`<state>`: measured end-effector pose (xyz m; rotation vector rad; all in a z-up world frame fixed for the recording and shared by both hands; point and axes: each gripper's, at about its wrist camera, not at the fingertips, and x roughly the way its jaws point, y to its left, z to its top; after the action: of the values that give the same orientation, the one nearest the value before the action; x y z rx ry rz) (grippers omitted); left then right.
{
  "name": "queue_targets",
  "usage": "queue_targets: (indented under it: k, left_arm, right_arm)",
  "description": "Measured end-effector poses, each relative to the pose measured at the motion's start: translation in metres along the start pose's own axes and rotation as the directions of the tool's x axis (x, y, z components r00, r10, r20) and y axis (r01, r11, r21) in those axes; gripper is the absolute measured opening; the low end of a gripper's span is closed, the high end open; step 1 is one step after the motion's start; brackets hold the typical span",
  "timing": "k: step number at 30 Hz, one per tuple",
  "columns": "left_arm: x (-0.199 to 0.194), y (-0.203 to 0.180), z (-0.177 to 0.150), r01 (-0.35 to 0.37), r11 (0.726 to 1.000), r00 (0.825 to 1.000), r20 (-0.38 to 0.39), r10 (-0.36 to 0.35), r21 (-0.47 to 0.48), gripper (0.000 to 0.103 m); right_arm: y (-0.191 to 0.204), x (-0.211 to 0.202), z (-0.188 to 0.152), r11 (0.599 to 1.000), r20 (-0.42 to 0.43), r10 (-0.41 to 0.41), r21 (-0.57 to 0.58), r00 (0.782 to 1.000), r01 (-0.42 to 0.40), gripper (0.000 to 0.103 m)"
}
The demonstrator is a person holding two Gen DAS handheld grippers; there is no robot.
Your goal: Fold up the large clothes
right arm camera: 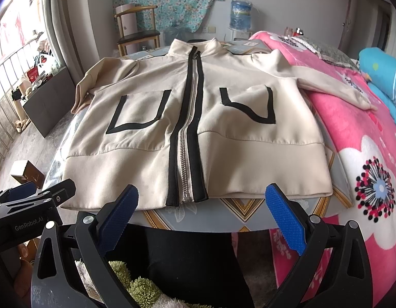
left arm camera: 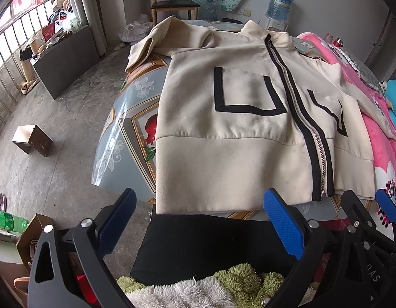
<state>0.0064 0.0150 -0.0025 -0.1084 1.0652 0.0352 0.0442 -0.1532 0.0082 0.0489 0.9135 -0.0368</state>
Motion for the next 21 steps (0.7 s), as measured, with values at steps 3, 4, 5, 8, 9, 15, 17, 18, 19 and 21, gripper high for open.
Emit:
queue_targets:
  k: [3, 4, 5, 8, 9, 15, 17, 18, 19, 21]
  left_arm:
    - [0.0, 0.0001, -0.0001, 0.0, 1.0, 1.0, 0.0, 0.0, 0.0, 0.098]
    - [0.0, 0.0, -0.0001, 0.0, 1.0, 1.0, 0.001, 0.0, 0.0, 0.098]
    - [0.0, 0.0, -0.0001, 0.0, 1.0, 1.0, 0.001, 0.0, 0.0, 0.098]
    - [0.0, 0.0009, 0.001, 0.0, 1.0, 1.0, 0.002, 0.0, -0.001, 0.098]
    - [0.0, 0.0017, 0.0023, 0.0, 1.0, 1.0, 0.002, 0.0, -0.002, 0.098]
    - [-0.0003, 0.002, 0.0022, 0.0, 1.0, 1.0, 0.003, 0.0, -0.002, 0.098]
    - [-0.0003, 0.0021, 0.0021, 0.0, 1.0, 1.0, 0.003, 0.0, -0.002, 0.098]
    - [-0.0003, 0.0021, 0.0021, 0.0, 1.0, 1.0, 0.003, 0.0, -0.002, 0.098]
    - [-0.0003, 0.0022, 0.0023, 0.0, 1.0, 1.0, 0.003, 0.0, -0.001, 0.098]
    - [-0.0004, 0.0028, 0.0031, 0.0, 1.0, 1.0, 0.004, 0.0, -0.002, 0.098]
  right_arm:
    - [0.0001, -0.0007, -0.0007, 1.0, 0.001, -0.001, 0.0, 1.0, 0.001, 0.096]
    - [0.0002, -0.0006, -0.0006, 1.0, 0.002, -0.001, 0.0, 1.0, 0.001, 0.096]
    - [0.0001, -0.001, -0.0007, 1.0, 0.002, -0.001, -0.001, 1.0, 0.001, 0.096]
    - [0.0003, -0.0015, -0.0001, 1.0, 0.002, -0.001, -0.001, 1.0, 0.001, 0.096]
    - [0.0003, -0.0016, -0.0002, 1.0, 0.002, -0.001, -0.001, 1.0, 0.001, 0.096]
    - [0.0004, -0.002, 0.0003, 1.0, 0.005, -0.002, -0.004, 1.0, 0.002, 0.096]
    - [0.0007, -0.0018, 0.0007, 1.0, 0.005, -0.002, -0.004, 1.0, 0.002, 0.096]
    - [0.0006, -0.0018, 0.0005, 1.0, 0.005, -0.003, -0.004, 1.0, 0.003, 0.096]
    - [0.0006, -0.0017, 0.0005, 1.0, 0.005, -0.003, -0.004, 1.0, 0.003, 0.096]
    - [0.0005, -0.0012, 0.0007, 1.0, 0.005, -0.002, -0.004, 1.0, 0.002, 0.096]
